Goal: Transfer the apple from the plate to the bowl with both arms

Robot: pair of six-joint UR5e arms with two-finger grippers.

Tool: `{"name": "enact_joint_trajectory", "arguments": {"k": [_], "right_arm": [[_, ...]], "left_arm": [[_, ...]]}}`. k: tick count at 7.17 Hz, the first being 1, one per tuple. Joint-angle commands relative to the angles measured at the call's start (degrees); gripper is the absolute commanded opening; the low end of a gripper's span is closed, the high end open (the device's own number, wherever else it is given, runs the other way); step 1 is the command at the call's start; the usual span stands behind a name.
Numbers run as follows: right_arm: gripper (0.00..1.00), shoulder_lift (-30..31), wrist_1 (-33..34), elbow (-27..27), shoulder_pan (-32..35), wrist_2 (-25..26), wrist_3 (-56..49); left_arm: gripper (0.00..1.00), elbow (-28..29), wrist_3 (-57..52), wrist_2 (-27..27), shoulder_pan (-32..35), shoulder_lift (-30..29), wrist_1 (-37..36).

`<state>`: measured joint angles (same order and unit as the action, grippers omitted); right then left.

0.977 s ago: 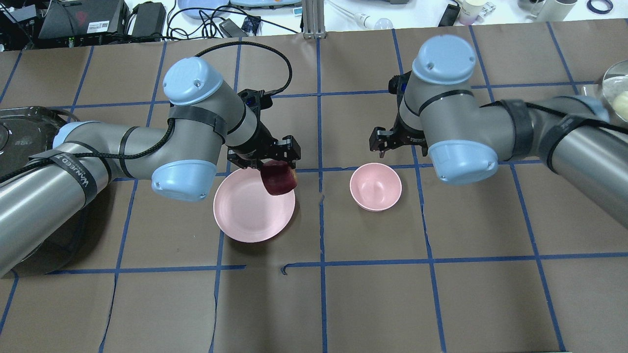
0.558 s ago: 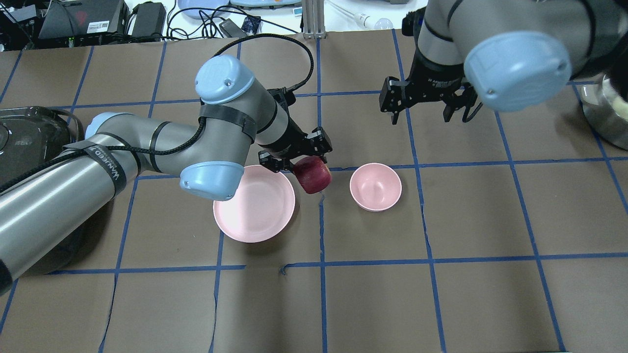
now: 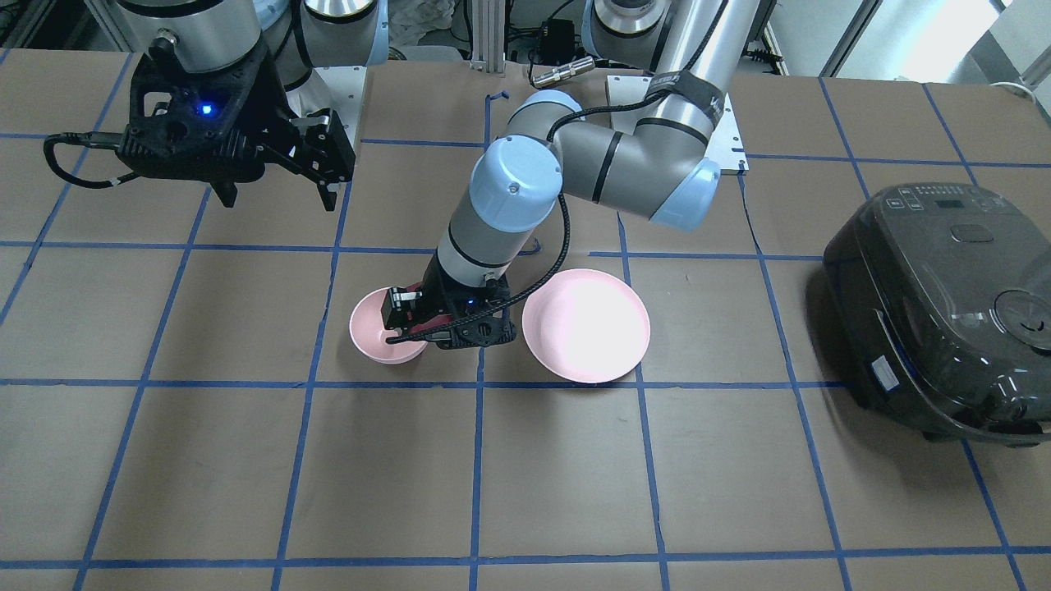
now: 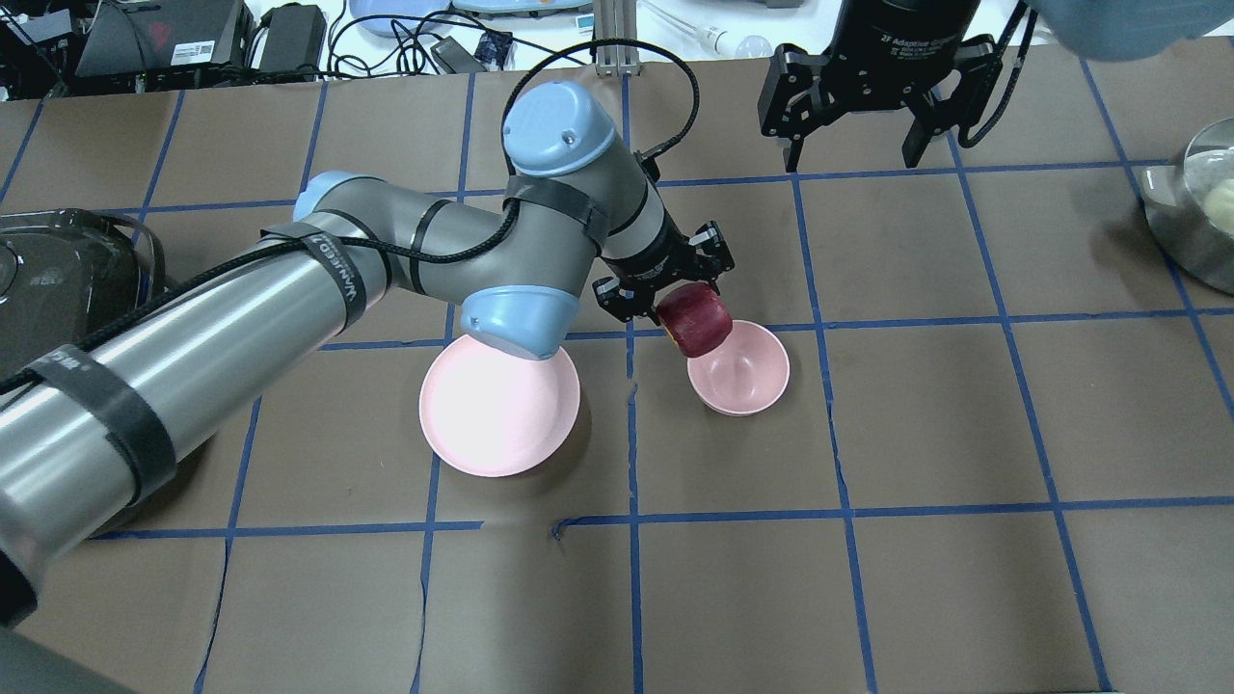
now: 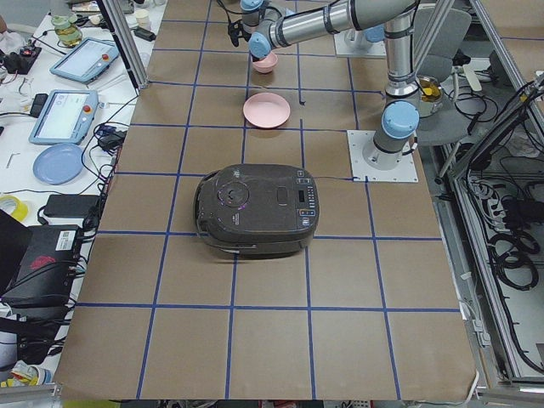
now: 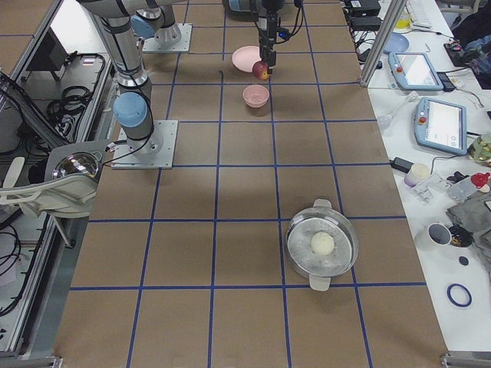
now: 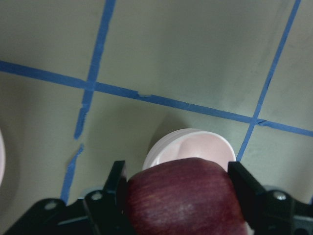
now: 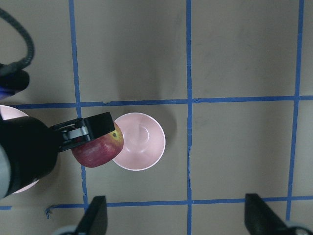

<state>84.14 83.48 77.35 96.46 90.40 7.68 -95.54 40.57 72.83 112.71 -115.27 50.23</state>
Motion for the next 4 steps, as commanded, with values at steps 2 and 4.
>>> {"name": "enact_joint_trajectory", "arguments": {"k": [2,4], "right_arm": [[1.0,-0.74,0.02,-0.1,-0.48,0.13,0.5],[1.0,-0.48,0.02,-0.19,-0.39,0.92,-0.11]], "left_arm": [[0.02,2.46,4.49,1.97,3.38,-4.87,-0.84],[0.45,2.29,4.69,1.79,4.0,-5.76,-0.84]]}}
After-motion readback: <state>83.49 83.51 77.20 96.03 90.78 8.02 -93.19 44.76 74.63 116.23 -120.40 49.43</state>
